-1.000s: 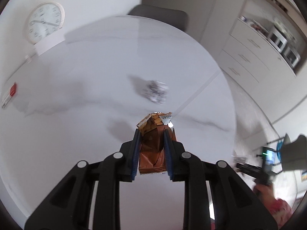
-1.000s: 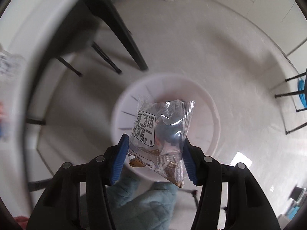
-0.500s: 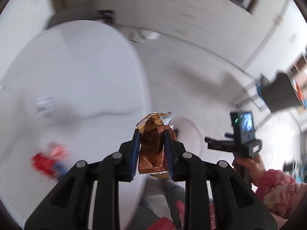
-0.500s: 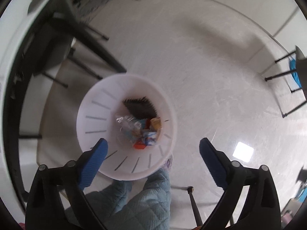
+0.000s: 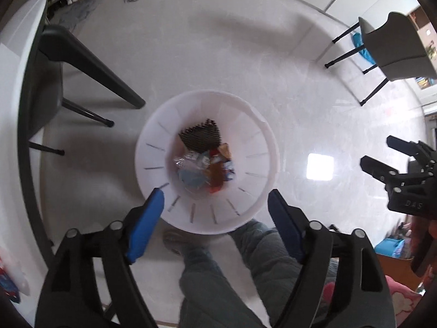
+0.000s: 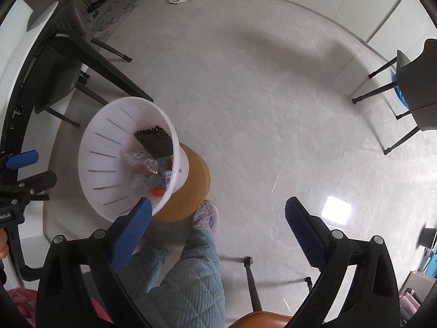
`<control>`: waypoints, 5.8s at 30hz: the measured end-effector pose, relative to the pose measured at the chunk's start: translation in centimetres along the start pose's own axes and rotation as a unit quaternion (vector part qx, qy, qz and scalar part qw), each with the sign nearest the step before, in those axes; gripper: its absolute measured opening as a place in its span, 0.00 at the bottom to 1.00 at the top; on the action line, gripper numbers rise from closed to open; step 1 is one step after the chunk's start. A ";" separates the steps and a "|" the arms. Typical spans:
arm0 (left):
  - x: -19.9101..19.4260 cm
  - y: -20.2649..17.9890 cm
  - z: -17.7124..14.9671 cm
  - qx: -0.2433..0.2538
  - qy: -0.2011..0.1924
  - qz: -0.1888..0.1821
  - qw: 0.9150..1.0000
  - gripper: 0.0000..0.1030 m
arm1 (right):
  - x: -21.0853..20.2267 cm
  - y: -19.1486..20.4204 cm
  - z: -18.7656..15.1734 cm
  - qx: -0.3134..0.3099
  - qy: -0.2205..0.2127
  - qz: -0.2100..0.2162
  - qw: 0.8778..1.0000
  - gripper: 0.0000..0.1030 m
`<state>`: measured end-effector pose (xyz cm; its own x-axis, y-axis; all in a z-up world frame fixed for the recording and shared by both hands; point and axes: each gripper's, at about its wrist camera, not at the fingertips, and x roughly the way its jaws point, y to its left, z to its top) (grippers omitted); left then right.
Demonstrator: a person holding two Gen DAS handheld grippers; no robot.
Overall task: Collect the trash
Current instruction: 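Carry the brown bag and plastic bag over the bin and open both tools, then return to the table and grasp the red cloth with the left tool, then grasp the crumpled newspaper ball with the right tool while the left tool holds the red cloth, then carry the red cloth and newspaper ball over the bin and open both tools, then grasp the blue cloth with the left tool while the right tool grasps the pink tissue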
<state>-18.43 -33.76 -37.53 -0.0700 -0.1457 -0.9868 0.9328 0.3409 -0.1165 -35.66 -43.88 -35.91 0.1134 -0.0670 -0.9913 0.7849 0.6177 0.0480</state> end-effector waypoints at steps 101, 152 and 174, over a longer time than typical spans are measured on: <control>-25.3 23.1 -19.5 -0.343 -0.240 0.054 0.907 0.29 | -18.5 36.0 6.7 -0.300 -0.163 0.152 0.927 0.41; -17.9 2.7 -2.9 -0.098 -0.143 -0.027 0.985 0.37 | -8.7 9.6 3.7 -0.120 -0.084 0.045 0.988 0.98; -19.5 2.6 -3.4 -0.120 -0.166 -0.009 0.979 0.92 | -9.5 9.3 4.6 -0.122 -0.085 0.056 0.987 0.98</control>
<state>-15.80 -26.90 -19.00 0.0705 -0.4334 -0.8985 0.8200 0.5381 -0.1952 -26.69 -41.12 -25.49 0.3081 -0.1062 -0.9454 0.5947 0.7972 0.1043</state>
